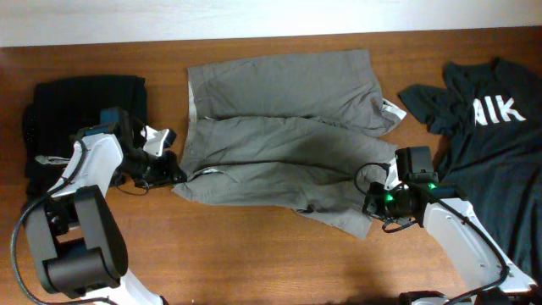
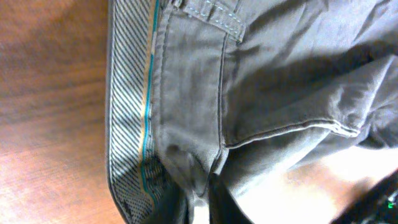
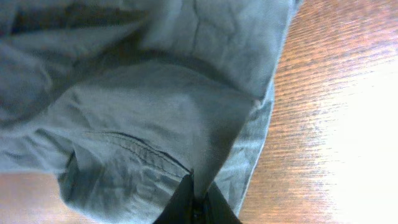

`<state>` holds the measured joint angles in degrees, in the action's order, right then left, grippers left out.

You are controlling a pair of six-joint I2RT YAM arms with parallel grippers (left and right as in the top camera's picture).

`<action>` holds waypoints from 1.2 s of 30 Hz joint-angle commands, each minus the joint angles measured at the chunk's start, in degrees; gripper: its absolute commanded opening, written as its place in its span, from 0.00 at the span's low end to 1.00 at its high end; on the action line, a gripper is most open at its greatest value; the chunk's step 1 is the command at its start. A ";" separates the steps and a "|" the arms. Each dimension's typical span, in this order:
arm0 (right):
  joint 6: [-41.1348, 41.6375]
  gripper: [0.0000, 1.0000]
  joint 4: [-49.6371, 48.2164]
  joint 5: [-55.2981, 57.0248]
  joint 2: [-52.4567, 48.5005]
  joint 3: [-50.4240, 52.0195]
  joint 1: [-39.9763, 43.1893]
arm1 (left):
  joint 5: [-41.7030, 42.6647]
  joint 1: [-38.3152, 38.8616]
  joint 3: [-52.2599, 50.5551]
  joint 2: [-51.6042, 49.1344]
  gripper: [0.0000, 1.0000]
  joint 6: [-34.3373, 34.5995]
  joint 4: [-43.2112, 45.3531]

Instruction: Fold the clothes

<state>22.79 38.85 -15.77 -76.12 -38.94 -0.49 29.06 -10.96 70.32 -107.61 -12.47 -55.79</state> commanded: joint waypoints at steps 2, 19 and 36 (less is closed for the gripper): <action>0.17 0.04 1.46 -0.33 0.98 -1.51 0.24 | 2.97 0.02 -0.07 -0.37 0.06 -0.44 -1.40; -1.53 0.04 20.13 1.40 8.90 -7.30 0.24 | 5.42 0.02 3.56 7.19 0.02 2.05 -10.49; -4.48 0.04 33.42 -1.27 8.90 -8.81 0.24 | -13.81 0.02 4.79 13.66 0.02 15.02 -21.42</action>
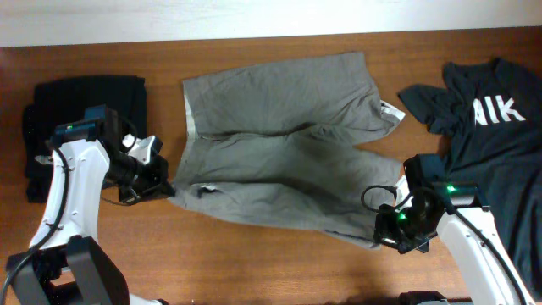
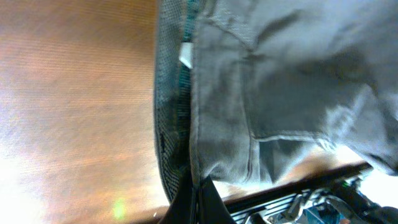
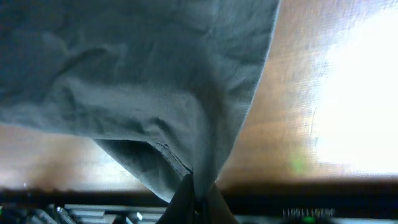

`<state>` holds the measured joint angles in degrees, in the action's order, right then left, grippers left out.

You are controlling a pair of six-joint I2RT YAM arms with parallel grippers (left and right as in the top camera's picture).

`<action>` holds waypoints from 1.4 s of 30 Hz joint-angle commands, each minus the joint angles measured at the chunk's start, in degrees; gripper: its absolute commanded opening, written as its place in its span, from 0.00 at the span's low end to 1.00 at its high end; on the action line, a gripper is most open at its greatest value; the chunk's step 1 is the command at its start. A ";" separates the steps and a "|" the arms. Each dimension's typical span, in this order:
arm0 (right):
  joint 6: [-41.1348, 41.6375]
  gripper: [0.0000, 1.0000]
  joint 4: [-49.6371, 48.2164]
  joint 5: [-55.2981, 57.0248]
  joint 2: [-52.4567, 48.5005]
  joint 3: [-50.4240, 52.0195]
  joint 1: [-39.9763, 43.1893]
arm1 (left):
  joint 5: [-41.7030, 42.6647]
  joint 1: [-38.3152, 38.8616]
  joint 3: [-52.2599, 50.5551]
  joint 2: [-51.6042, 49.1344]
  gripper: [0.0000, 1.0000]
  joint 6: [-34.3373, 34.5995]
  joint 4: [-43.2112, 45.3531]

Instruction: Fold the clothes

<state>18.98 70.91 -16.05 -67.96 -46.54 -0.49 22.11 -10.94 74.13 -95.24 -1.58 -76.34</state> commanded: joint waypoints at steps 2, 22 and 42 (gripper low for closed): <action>-0.61 0.04 2.97 -1.46 0.74 -1.20 0.24 | -8.90 0.02 0.98 1.29 0.02 5.11 -1.57; -7.13 0.48 11.52 -5.97 0.72 -16.44 0.13 | -6.38 0.17 10.16 1.31 0.54 5.40 -5.44; -8.28 0.57 -8.90 6.54 -22.05 -21.29 0.24 | -0.61 8.13 10.12 -14.40 0.46 2.32 13.94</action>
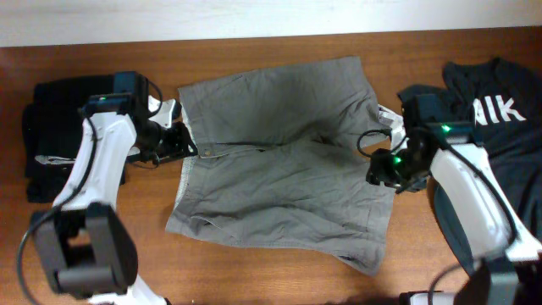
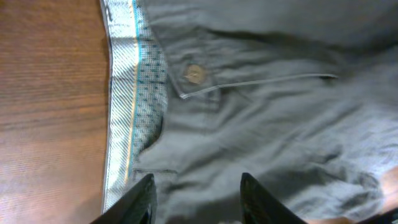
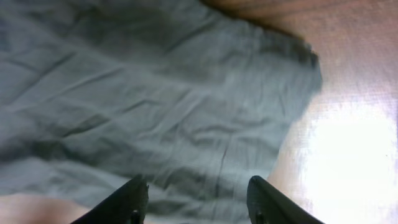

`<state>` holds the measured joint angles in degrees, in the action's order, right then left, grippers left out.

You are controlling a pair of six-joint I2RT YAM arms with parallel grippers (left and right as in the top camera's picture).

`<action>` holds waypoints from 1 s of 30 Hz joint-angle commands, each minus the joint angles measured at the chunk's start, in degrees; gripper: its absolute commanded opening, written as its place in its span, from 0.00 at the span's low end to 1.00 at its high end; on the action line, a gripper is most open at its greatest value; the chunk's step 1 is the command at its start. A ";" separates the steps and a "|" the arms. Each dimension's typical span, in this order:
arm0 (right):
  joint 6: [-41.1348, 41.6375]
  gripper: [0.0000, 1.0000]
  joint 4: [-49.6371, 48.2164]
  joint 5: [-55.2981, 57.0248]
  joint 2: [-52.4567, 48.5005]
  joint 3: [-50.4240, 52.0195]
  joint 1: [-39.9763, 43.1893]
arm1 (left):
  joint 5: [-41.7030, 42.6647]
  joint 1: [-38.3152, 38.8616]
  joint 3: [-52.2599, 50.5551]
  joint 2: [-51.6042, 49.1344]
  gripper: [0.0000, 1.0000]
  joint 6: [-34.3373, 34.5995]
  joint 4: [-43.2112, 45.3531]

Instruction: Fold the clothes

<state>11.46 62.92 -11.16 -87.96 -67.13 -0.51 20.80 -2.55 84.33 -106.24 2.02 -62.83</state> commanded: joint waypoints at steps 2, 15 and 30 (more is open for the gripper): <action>-0.76 0.58 -2.27 1.79 -3.67 -0.70 0.26 | 1.68 -0.22 -0.09 -6.14 0.48 -1.64 0.63; -0.74 0.58 -5.25 5.88 -4.50 -0.70 0.26 | 10.91 -0.22 -0.09 -15.41 0.47 -3.82 4.09; -1.84 0.36 -6.97 5.84 -4.50 -1.36 0.26 | -0.37 -3.52 3.23 -12.66 0.00 -1.62 0.31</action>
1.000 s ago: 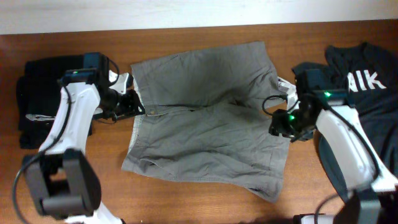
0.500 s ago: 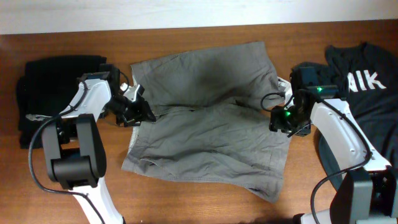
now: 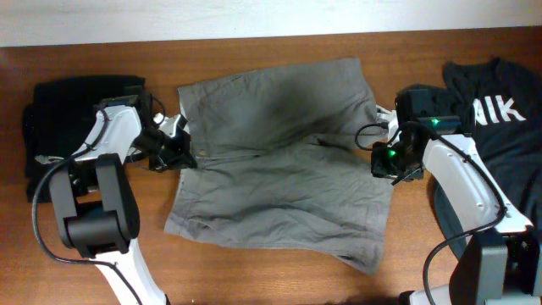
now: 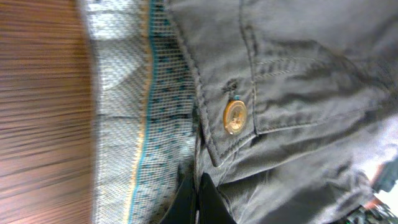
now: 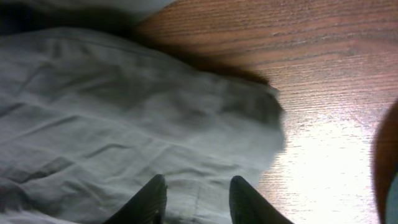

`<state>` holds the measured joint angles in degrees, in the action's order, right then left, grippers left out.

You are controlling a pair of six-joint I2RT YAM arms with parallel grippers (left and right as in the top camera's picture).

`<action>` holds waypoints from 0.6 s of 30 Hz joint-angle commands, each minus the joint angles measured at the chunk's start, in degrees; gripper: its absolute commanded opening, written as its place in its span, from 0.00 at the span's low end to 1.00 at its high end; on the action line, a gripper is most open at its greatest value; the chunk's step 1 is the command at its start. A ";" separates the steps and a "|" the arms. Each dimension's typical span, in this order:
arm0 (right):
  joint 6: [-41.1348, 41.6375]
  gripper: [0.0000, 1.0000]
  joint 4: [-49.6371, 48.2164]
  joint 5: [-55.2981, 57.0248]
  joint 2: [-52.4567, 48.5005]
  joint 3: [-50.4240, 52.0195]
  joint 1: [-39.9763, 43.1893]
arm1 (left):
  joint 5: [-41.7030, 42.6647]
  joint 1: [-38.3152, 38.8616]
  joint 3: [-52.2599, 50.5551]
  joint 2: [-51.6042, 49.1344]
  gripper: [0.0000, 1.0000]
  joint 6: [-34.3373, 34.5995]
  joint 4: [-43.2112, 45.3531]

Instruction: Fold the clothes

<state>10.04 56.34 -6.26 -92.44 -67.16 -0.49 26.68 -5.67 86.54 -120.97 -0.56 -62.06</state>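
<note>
The grey shorts (image 3: pixel 279 161) lie spread on the wooden table (image 3: pixel 279 280), waistband to the left and leg hems to the right. My left gripper (image 3: pixel 174 151) is at the waistband's edge. In the left wrist view the left gripper (image 4: pixel 196 182) is shut on the shorts' fabric just below the brass button (image 4: pixel 235 116), beside the striped inner waistband (image 4: pixel 124 112). My right gripper (image 3: pixel 385 161) hovers at the right leg's edge. In the right wrist view the right gripper (image 5: pixel 198 186) is open over the grey cloth (image 5: pixel 124 124), holding nothing.
A folded pile of black clothes (image 3: pixel 80 106) lies at the far left behind my left arm. A dark T-shirt with white letters (image 3: pixel 491 119) lies crumpled at the right, close to my right arm. The table's back edge meets a white wall (image 3: pixel 254 17).
My left gripper was open over the waistband and is now shut on it near the button. My right gripper stays open and has shifted slightly along the right leg's edge. The shorts lie much the same.
Both grippers were shut on the near corners of the doubled shorts, then held them drawn toward the table's front. Later the shorts lay flatter and both grippers were open at their left and right edges. Now the left one grips the waistband.
</note>
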 commanded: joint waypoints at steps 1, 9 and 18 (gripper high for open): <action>-0.42 0.36 -0.52 0.94 -0.02 -1.33 0.24 | -6.60 -0.33 0.81 2.05 0.00 1.01 -0.46; -0.48 0.36 -0.92 0.96 -0.02 -1.33 0.24 | -11.41 -0.22 0.50 2.05 0.01 3.89 -0.79; -0.85 0.26 -1.49 -2.45 -0.02 -2.29 0.24 | -13.90 0.33 4.59 3.61 0.35 6.84 -3.78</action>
<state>9.23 54.81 -6.68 -92.44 -67.77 -0.49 14.06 -5.67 87.99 -120.75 4.84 -65.14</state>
